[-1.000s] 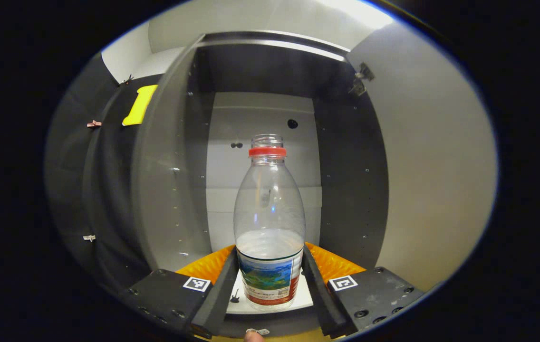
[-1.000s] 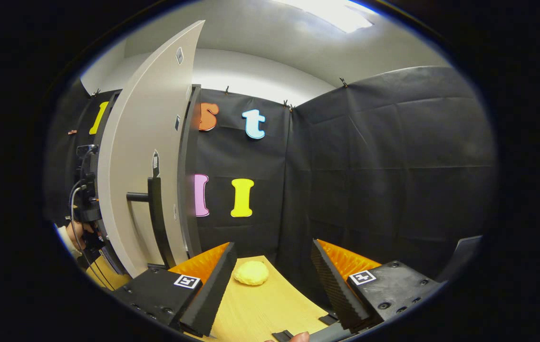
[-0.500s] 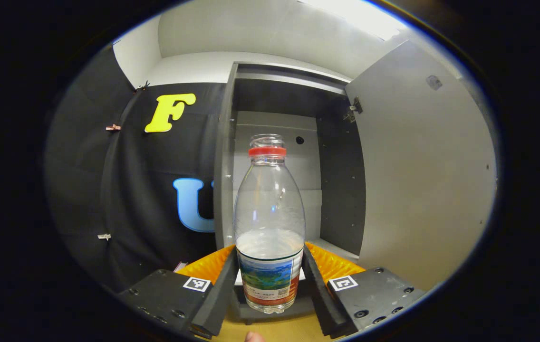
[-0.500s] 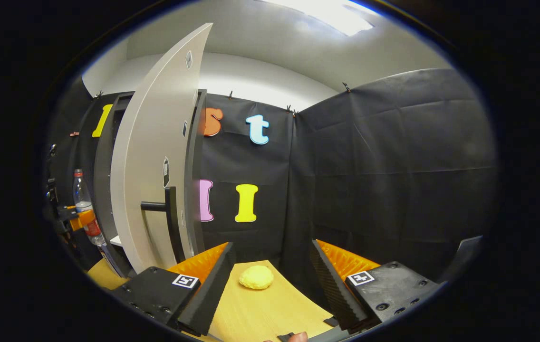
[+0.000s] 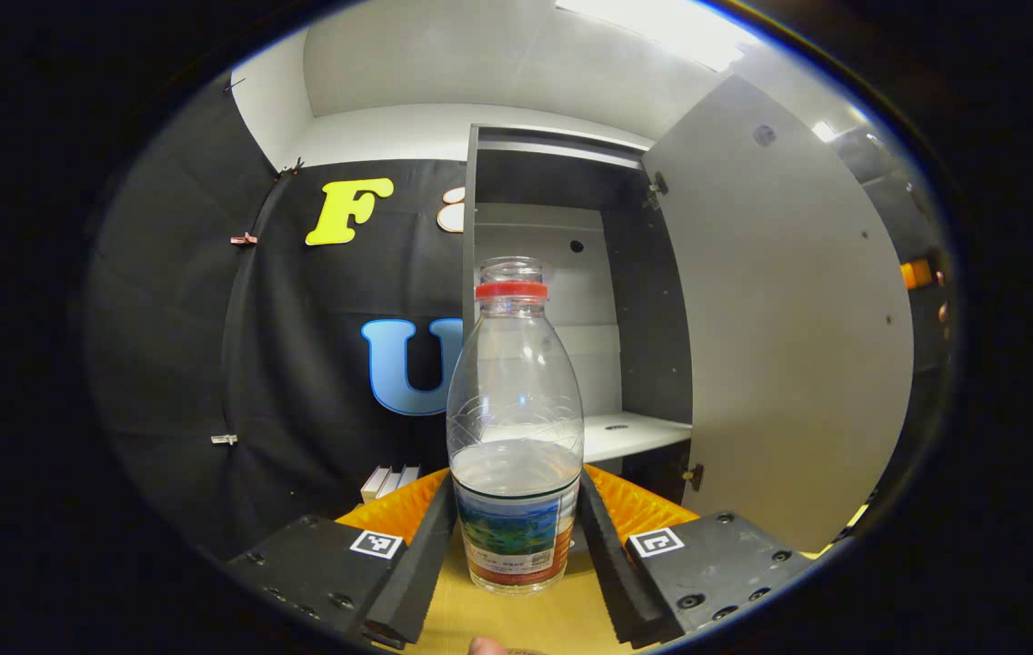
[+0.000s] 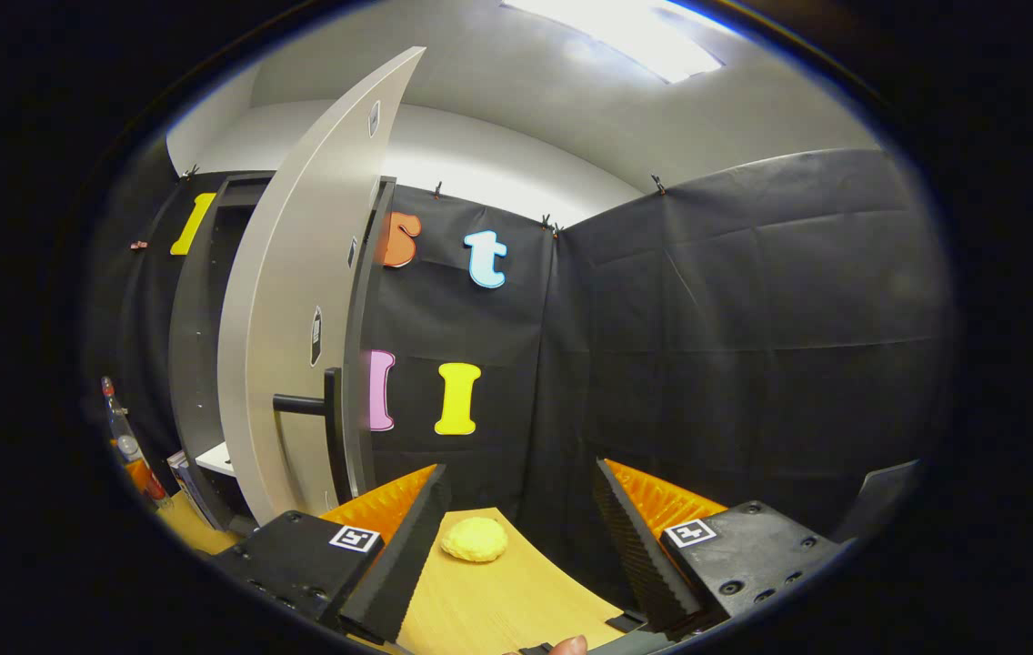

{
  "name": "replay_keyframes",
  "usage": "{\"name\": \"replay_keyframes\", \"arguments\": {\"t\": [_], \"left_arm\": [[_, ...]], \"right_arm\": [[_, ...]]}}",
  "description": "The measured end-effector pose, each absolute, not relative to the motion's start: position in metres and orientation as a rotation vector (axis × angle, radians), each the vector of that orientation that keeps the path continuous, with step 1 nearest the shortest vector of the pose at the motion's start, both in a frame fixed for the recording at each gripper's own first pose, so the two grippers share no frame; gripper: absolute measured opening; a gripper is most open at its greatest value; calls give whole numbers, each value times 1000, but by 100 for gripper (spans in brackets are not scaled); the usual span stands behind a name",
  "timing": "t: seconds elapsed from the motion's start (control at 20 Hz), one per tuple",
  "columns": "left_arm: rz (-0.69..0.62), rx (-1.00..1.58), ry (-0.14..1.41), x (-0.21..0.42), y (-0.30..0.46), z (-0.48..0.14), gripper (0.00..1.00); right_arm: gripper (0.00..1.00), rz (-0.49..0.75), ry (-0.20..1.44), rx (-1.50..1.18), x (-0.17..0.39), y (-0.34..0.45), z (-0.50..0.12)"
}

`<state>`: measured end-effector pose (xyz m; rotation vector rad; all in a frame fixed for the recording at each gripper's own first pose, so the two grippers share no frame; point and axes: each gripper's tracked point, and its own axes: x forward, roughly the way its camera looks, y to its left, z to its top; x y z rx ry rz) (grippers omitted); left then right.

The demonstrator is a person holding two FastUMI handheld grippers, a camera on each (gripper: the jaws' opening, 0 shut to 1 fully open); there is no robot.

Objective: Open the cabinet door with the right hand, grasp the bottle in the cabinet with the left hand and place it on the coaster, then close the cabinet door with the right hand.

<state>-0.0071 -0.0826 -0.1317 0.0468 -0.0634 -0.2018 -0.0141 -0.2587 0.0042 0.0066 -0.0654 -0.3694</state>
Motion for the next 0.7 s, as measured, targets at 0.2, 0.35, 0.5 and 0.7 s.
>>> {"name": "replay_keyframes", "arguments": {"t": [0.2,0.35,0.5,0.7], "left_arm": [[-247,19,-62,-26,-83,-178,76],[-265,13,-23,-38,-81,-224,76],[-276,-8,14,-50,-76,-263,76],[-310,-5,42,-56,-72,-310,76]], "right_arm": [[97,-384,-71,39,-14,-258,7],[97,-398,-85,81,-14,-260,12],[97,-411,-79,100,-15,-263,11],[97,-430,-81,98,-20,-267,10]]}}
